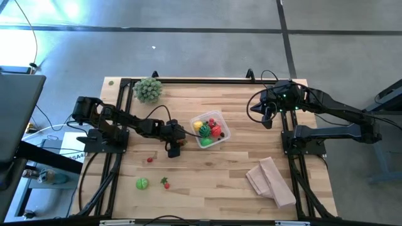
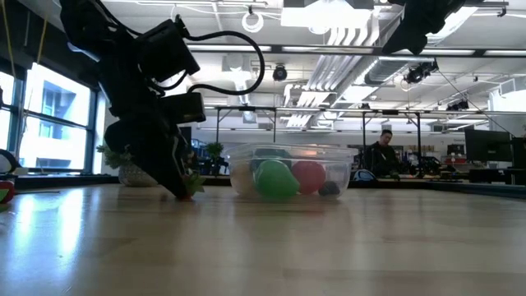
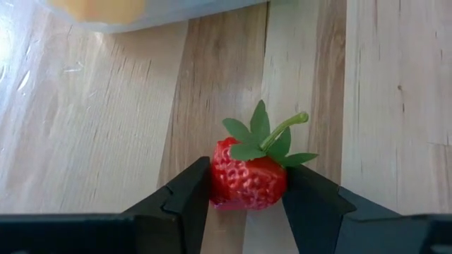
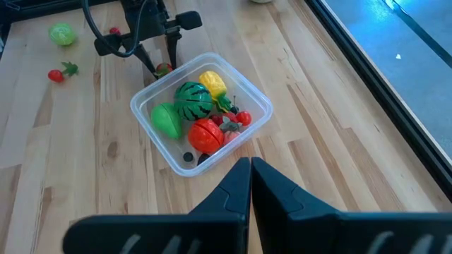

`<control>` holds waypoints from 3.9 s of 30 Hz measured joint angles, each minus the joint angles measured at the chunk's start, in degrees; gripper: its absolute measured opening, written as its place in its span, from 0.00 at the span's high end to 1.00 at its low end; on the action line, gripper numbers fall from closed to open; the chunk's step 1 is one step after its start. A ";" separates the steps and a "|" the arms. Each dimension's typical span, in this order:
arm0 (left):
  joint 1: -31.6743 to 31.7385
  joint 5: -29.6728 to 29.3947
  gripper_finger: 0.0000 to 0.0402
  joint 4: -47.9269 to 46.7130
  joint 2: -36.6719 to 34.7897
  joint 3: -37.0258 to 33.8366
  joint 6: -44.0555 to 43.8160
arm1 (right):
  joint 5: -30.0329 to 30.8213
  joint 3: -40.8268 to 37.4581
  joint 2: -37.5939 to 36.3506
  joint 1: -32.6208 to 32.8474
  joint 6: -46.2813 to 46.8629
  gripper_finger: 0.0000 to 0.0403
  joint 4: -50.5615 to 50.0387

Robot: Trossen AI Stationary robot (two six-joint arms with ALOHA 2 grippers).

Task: Pick and placing Produce into tupperware
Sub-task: Put the red strawberry into the transparent bin

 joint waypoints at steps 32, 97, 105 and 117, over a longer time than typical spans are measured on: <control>0.02 -1.67 0.62 5.64 -21.93 2.04 7.13 | 0.00 0.00 -0.01 0.01 0.00 0.99 0.00; 16.74 15.74 0.62 -37.62 28.86 56.25 21.37 | 0.02 0.00 -0.01 0.00 0.00 0.99 0.01; 16.76 15.28 0.62 -38.04 29.81 56.15 21.68 | 0.00 0.00 0.00 0.02 0.00 0.99 0.00; 16.79 15.39 0.60 -37.97 29.81 56.15 21.28 | 0.01 0.00 -0.02 0.00 0.00 0.99 0.00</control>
